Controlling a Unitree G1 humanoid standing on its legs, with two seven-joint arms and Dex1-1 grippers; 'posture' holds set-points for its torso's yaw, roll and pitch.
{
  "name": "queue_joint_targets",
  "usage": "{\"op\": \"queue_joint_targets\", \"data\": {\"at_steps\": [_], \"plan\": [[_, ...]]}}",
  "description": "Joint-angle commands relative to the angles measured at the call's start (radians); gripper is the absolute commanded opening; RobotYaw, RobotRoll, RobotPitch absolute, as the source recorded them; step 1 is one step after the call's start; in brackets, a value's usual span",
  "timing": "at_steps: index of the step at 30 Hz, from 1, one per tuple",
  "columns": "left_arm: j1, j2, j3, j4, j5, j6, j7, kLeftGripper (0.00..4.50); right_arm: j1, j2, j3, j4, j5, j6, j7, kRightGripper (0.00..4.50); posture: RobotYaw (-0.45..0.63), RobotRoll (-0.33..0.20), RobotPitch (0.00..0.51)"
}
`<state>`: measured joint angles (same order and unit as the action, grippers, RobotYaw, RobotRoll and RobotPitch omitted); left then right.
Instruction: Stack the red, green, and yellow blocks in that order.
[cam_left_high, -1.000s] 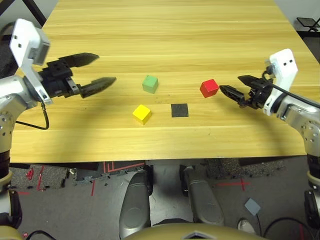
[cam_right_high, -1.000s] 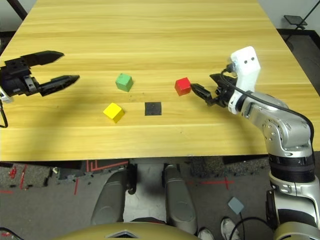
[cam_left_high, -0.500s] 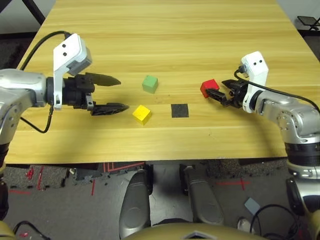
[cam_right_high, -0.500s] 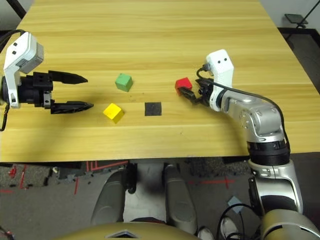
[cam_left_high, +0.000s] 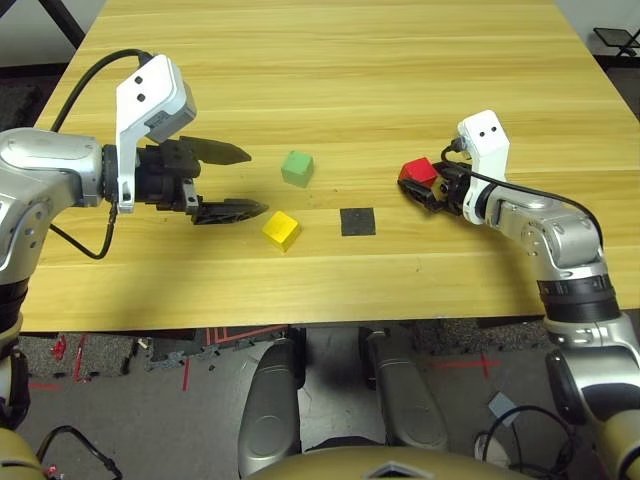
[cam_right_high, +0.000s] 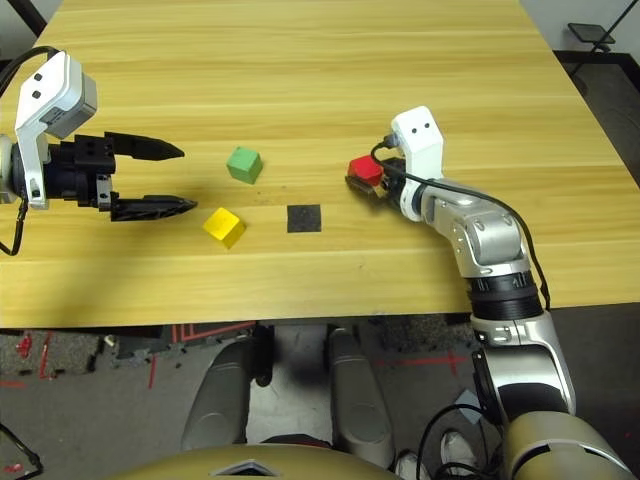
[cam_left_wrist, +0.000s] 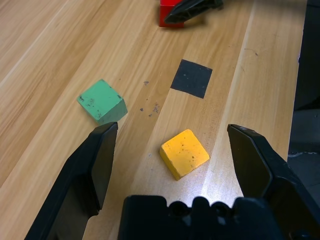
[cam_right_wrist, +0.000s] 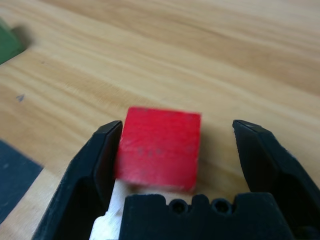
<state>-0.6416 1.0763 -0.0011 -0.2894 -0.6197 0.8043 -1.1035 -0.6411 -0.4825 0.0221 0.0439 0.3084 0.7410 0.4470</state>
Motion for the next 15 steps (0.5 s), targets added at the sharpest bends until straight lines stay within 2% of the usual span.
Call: {"op": "queue_joint_targets", "data": {"at_steps": [1,4,9,12,15], "plan": [[0.0,-0.009,0.007,-0.006,0.008,0.001,0.002,4.5,-0.005,0.009,0.006,0.024,-0.02,-0.014,0.012,3.15,0.1,-0.173,0.271],[-0.004,-0.01,0.01,0.001,0.011,0.001,0.002,4.5,-0.008,-0.002,0.013,0.0,-0.013,0.007,0.051,2.11,0.1,-0.17,0.269],[-0.01,-0.004,0.014,0.019,0.019,-0.01,-0.013,4.5,-0.056,-0.108,0.055,-0.035,0.027,-0.007,0.286,2.08,0.09,-0.168,0.261],[-0.028,-0.012,0.005,0.039,0.033,-0.024,-0.02,4.5,-0.087,-0.186,0.119,-0.043,0.057,-0.094,0.541,2.08,0.08,-0.171,0.252],[-0.053,-0.031,-0.009,0.056,0.047,-0.033,-0.022,4.5,-0.123,-0.208,0.18,0.002,0.048,-0.21,0.73,2.08,0.08,-0.172,0.245]]}}
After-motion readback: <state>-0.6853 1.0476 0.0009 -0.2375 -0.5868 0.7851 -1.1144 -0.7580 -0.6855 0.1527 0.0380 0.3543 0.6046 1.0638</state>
